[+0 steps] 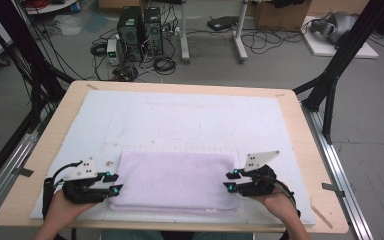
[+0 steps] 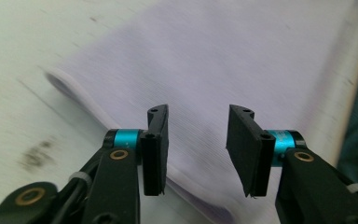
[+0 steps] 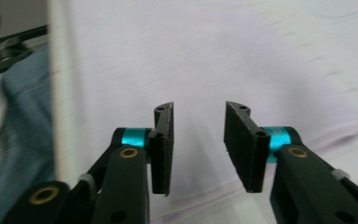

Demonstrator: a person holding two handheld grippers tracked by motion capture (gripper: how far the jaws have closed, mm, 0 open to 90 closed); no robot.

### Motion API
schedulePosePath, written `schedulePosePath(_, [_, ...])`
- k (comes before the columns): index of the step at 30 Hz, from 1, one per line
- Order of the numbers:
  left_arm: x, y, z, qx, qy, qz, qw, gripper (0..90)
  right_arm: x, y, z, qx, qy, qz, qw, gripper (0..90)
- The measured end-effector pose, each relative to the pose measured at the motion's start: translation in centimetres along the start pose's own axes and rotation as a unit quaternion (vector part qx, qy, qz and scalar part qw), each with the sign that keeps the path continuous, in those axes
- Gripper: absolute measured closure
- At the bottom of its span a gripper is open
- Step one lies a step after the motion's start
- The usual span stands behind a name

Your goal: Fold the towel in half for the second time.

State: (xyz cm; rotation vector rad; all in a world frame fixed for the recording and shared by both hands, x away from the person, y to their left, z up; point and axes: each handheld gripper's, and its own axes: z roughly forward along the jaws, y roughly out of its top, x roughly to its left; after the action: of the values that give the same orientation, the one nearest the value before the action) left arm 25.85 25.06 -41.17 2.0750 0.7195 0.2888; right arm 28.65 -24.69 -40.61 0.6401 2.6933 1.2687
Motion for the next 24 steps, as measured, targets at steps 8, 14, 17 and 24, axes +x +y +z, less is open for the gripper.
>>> schedulePosePath(8, [3.1, 2.0, 2.9, 0.004, 0.062, -0.011, 0.998, 46.8, -4.4, 1.2, 0.9, -0.01, -0.058, 0.035, 0.9977, 47.4])
schedulePosePath(14, [5.2, 1.7, 4.7, 0.017, 0.08, -0.046, 0.9956, 42.3, -6.6, 0.8, 2.6, 0.003, -0.072, 0.06, 0.9956, 41.7])
schedulePosePath(17, [6.3, 1.3, 5.2, 0.026, 0.073, -0.072, 0.9944, 40.5, -7.2, 0.5, 2.9, -0.001, -0.063, 0.071, 0.9955, 41.2])
schedulePosePath(24, [6.3, 1.0, 6.3, 0.044, 0.047, -0.07, 0.9954, 48.4, -7.4, 0.2, 4.0, 0.028, -0.035, 0.071, 0.9965, 47.3])
